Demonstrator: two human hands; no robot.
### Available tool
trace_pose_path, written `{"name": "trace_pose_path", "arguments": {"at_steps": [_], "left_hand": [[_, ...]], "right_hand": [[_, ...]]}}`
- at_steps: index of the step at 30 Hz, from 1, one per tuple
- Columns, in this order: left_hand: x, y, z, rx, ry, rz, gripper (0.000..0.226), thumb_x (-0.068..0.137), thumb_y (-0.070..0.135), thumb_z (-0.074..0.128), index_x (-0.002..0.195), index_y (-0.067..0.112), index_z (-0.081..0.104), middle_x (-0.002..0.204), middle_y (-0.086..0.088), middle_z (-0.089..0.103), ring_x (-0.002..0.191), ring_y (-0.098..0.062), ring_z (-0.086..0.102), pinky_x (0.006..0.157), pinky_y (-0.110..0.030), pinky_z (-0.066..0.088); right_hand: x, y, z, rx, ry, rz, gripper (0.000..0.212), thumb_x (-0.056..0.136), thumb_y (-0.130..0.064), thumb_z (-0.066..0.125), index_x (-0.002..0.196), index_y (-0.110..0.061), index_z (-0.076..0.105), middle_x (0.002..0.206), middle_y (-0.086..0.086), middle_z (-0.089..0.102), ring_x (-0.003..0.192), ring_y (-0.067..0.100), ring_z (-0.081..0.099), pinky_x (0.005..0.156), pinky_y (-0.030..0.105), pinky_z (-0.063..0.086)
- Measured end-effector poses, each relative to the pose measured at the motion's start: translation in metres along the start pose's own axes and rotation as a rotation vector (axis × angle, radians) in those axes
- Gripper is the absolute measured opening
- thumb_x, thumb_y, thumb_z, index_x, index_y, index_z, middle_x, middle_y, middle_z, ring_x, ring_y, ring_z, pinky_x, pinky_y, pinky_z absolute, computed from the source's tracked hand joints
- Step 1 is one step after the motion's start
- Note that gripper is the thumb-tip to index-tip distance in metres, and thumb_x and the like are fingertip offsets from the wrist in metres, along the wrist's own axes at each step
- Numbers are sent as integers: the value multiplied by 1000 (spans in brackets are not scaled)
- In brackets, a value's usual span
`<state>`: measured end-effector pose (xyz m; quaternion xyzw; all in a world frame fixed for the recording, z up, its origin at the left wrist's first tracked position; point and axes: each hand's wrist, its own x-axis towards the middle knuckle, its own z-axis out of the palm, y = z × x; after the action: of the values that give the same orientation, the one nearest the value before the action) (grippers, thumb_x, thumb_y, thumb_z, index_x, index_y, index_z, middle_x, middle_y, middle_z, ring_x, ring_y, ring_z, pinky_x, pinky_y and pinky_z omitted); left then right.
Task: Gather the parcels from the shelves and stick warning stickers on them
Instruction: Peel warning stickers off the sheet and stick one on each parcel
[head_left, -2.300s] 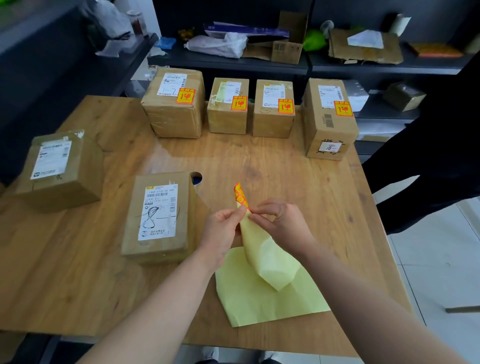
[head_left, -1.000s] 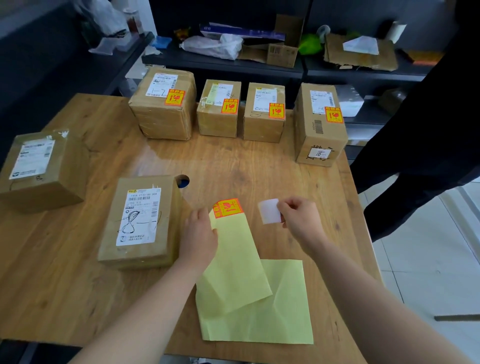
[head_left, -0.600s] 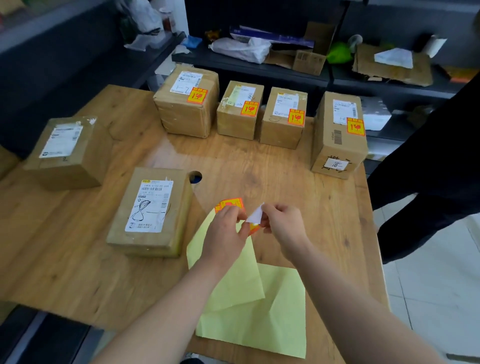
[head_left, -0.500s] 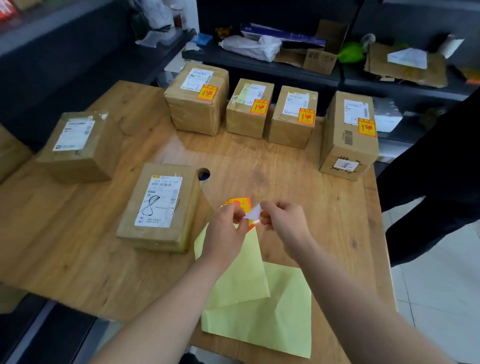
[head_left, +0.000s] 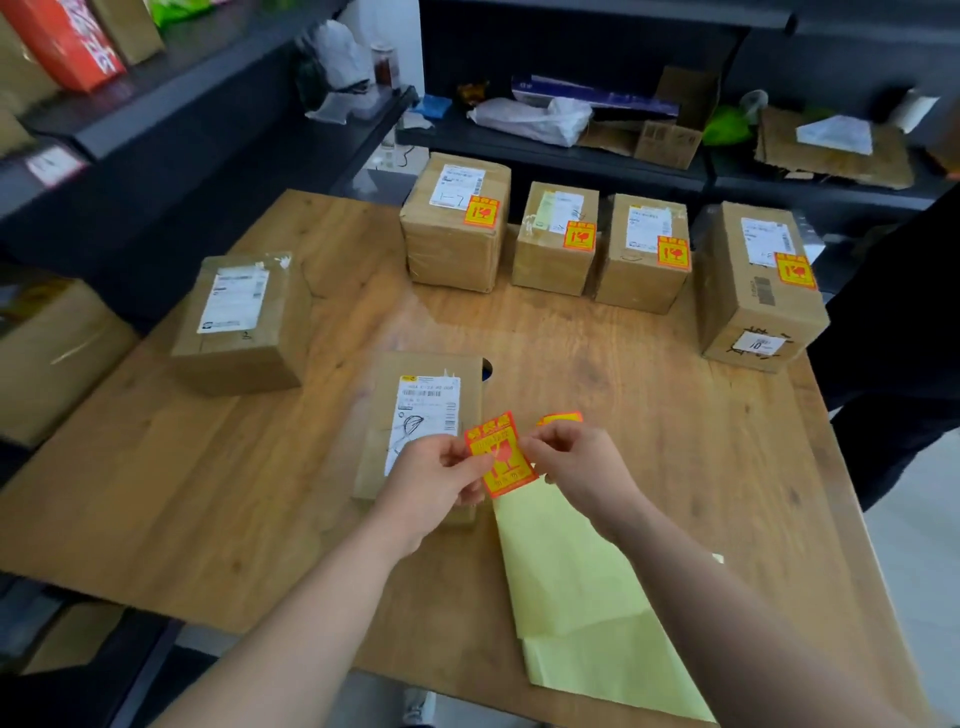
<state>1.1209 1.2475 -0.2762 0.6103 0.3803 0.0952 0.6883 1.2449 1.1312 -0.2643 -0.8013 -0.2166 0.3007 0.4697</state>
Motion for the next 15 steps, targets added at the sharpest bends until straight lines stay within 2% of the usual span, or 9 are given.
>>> {"name": "trace_pose_path", "arguments": {"at_steps": [4,7,9,12,15], "left_hand": [[3,-1,-45,17,-35,-10,6,88,1,64,84,0,61,58,0,61,59,-17,56,68,-34,58],[6,-5,-73,41,-27,3,5,89,1,63,85,5,64,72,-5,64,61,-13,56,64,-25,55],[7,-7,-89,82,27,39,9,87,2,65,84,11,65,77,-3,65,63,-9,58,61,-20,51],[9,-10,-107,137,85,103,16,86,4,68,78,18,67,71,3,64,61,-6,53,59,-20,45],[13,-15,-119,134,87,128,18,85,0,67,81,17,68,72,0,65,64,-13,52,59,-25,43]], "right_hand": [[-5,-9,38,55,-36,1,21,87,-17,66,66,-18,63,60,-6,60,54,6,49,57,24,41],[-6,-14,66,63,-13,3,21,87,-17,67,66,-17,64,60,-6,60,53,4,48,55,19,41],[-6,-16,84,49,29,18,18,86,-19,67,69,-15,67,61,-6,62,54,4,50,56,22,44],[-6,-21,108,0,78,29,18,86,-19,66,69,-17,68,60,-8,63,49,-1,51,56,21,45],[-4,-26,122,-66,101,35,16,86,-20,65,71,-17,69,67,-5,68,58,7,58,60,26,48]]}}
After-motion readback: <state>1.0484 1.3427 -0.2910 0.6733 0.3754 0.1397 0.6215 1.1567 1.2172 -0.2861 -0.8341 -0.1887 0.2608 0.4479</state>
